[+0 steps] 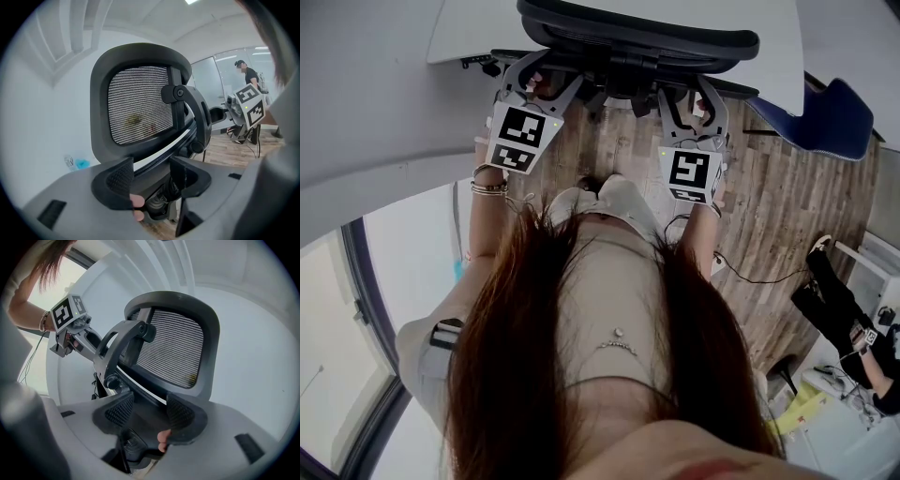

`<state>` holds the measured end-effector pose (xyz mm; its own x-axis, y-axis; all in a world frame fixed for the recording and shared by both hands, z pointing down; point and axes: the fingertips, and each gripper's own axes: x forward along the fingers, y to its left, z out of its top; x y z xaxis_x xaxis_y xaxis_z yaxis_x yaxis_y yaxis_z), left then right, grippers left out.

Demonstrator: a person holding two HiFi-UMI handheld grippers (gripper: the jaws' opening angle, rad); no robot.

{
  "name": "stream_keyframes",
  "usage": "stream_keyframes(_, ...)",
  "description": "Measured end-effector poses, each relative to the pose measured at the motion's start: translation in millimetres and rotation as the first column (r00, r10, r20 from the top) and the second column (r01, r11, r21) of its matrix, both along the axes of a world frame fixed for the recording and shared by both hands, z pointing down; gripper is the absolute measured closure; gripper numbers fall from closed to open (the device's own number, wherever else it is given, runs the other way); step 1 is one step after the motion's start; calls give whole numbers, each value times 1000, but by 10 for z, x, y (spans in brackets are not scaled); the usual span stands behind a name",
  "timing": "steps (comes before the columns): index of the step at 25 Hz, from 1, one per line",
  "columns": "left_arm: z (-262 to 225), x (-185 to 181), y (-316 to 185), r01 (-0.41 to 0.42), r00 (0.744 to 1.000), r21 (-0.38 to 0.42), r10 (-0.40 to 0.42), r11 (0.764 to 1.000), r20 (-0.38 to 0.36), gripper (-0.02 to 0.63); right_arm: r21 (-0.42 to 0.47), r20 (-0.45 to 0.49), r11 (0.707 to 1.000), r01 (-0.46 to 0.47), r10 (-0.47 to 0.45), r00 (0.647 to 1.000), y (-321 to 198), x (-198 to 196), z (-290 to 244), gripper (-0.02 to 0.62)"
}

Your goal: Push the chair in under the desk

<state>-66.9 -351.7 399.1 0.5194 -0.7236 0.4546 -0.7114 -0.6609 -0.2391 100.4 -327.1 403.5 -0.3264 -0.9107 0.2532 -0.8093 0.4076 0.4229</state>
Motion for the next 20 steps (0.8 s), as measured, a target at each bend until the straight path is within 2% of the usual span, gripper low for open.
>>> stream_keyframes(5, -5, 2, 1, 1, 1000, 6, -1, 1000, -4, 376, -17, -10, 1000, -25, 24, 1000, 17, 56, 40, 365)
stream_keyframes(9, 10, 2, -7, 0, 1000, 6, 0, 1000, -6, 376, 4, 0, 1000, 0, 0, 1000, -3, 11, 21, 365)
stream_keyframes(20, -9, -9, -11, 0, 1000, 7, 0, 1000, -10, 369, 2, -3, 1000, -8, 8, 1000, 12, 25, 16, 364)
